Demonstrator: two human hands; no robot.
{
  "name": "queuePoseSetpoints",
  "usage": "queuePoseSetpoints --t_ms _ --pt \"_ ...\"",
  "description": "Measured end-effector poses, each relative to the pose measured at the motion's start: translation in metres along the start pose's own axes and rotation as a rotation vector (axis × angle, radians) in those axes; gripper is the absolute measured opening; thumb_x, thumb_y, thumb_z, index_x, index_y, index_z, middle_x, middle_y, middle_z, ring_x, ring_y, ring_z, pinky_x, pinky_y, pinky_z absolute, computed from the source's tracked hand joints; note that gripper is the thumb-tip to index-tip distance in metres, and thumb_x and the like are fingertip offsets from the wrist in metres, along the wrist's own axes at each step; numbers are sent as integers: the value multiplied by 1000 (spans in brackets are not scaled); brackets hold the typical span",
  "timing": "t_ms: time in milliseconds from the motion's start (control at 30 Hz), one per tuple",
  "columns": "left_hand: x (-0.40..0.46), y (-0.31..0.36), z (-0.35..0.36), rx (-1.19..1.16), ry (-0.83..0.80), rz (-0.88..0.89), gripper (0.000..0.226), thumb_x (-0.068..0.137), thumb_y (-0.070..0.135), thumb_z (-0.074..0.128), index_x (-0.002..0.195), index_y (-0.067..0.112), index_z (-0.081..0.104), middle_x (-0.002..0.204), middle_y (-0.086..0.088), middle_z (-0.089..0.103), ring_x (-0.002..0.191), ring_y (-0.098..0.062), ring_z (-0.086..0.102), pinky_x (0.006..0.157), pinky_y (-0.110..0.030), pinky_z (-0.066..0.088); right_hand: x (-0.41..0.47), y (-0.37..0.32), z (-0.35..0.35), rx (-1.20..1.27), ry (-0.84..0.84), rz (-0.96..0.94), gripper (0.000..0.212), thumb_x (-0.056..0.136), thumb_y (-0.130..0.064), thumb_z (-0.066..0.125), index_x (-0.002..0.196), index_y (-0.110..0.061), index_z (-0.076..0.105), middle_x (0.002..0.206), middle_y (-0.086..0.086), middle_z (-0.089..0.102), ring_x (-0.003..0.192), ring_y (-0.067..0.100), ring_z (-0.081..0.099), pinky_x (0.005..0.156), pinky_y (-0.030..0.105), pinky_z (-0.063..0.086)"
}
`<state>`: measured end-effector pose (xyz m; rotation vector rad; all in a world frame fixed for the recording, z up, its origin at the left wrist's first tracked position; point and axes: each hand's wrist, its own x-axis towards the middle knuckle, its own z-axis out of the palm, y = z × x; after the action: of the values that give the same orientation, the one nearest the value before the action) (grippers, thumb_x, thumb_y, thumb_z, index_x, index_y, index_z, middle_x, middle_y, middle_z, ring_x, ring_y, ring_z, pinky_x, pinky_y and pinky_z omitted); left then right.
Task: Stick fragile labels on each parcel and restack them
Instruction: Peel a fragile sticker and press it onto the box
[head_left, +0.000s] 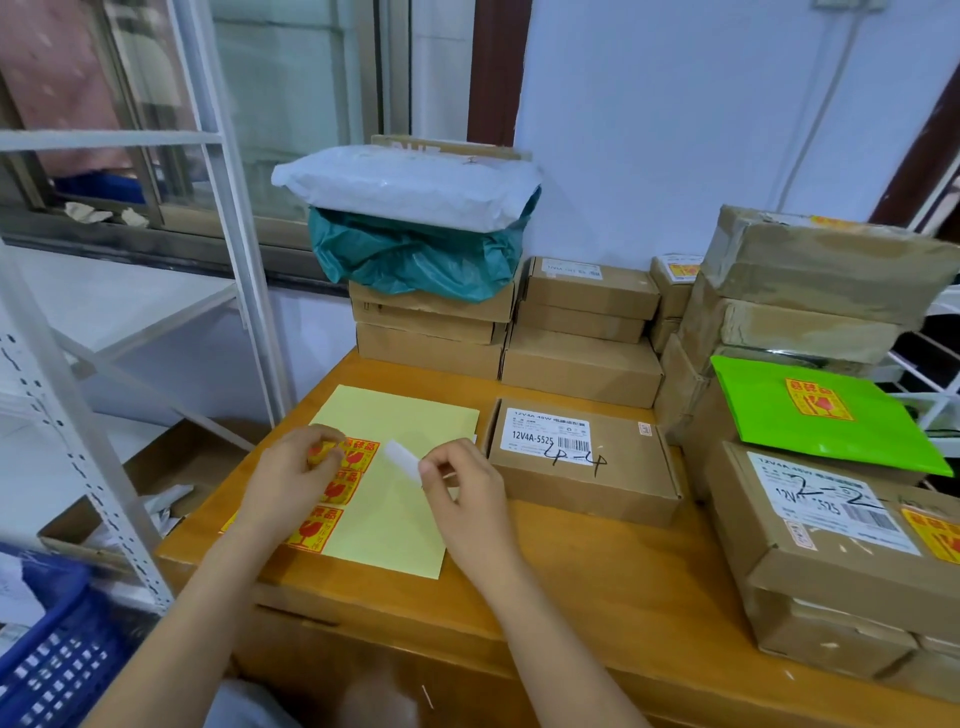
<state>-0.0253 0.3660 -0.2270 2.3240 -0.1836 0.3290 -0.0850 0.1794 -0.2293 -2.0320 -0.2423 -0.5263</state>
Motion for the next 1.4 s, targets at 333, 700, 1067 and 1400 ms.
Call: queuePoseSetpoints --t_ms 333,700,1067,1400 --pt "-11 87 12 -545 -29 -295 54 98 48 39 76 8 68 82 -5 70 79 -22 63 68 -31 44 10 9 -44 -390 327 -385 36 100 -39 38 89 -12 59 91 -1 60 85 9 49 70 22 40" --pt "-6 152 52 -760 -214 -258 20 95 15 53 76 11 59 77 -4 63 76 -16 60 68 -28 47 9 44 -101 -562 348 -420 36 96 -51 40 101 -18 52 99 0 59 93 10 50 75 20 41" --pt "24 184 114 -514 -382 90 18 89 10 57 72 14 56 64 4 49 61 -14 41 61 -28 32 31 71 -146 -98 397 196 15 96 -22 52 99 -11 63 97 4 59 88 11 54 72 4 35" --pt "24 196 154 -477 -434 189 12 90 6 53 88 -4 58 69 -3 49 59 -12 42 50 -14 34 28 90 -153 -350 625 207 41 81 -31 36 77 -5 67 82 10 64 79 29 56 69 29 33"
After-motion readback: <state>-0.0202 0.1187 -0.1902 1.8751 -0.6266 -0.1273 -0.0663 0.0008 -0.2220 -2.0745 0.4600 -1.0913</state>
